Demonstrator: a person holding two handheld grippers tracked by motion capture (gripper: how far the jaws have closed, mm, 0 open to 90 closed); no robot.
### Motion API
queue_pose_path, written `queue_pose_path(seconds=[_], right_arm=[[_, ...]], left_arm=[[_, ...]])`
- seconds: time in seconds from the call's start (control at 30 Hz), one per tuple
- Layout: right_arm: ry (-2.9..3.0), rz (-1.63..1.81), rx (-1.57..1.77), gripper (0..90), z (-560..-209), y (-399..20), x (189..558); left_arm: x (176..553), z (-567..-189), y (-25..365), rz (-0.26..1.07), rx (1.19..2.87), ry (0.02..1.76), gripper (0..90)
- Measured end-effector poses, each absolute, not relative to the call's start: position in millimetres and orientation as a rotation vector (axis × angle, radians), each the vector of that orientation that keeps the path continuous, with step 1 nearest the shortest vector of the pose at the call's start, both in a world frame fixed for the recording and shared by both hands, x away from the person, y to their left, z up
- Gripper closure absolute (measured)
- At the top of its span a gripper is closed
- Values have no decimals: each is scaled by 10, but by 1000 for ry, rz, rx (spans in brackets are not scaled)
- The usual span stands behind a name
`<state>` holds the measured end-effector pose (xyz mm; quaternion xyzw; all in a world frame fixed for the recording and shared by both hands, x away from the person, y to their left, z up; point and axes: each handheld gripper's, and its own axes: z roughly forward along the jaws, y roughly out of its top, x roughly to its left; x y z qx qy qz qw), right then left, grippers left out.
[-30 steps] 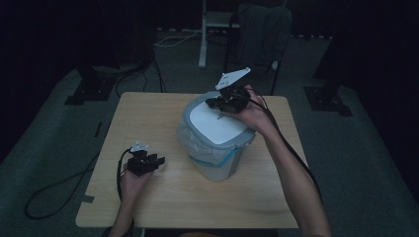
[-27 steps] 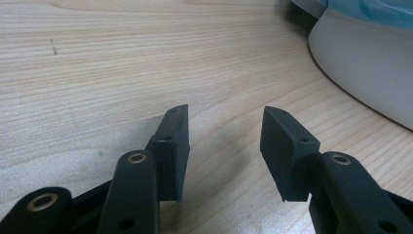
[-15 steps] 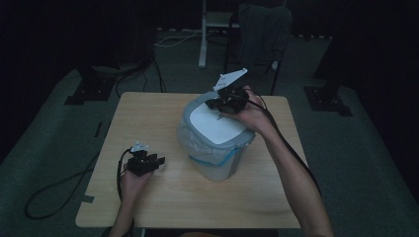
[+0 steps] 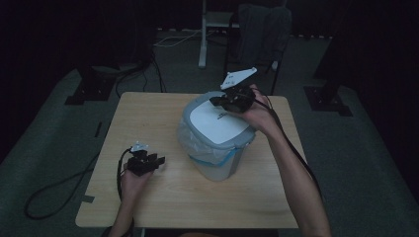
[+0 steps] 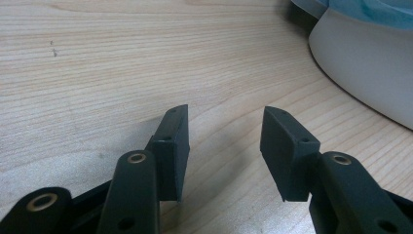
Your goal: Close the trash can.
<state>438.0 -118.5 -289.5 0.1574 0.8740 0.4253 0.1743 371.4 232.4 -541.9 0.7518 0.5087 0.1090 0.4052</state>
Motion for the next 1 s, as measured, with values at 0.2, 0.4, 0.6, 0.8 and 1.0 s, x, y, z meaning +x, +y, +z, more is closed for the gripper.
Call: queue_pose_path(seconds=[0.2, 0.4, 0.6, 0.8, 1.0], right_arm=[[2423, 1247, 473, 900, -2819, -1343, 4357], [2374, 1270, 509, 900, -2790, -1500, 4344], [2330, 1296, 550, 900, -2775, -1677, 4326], [2299, 1311, 598, 899, -2817, -1830, 4322], [2276, 1320, 636, 899, -2852, -1928, 4322]], left_arm=[[3714, -5419, 2325, 274, 1897, 1284, 544], [3715, -5419, 2326, 272, 1897, 1284, 543], [3715, -5419, 2326, 272, 1896, 1285, 543], [3715, -5419, 2326, 270, 1894, 1286, 543], [3716, -5421, 2330, 269, 1892, 1287, 543]])
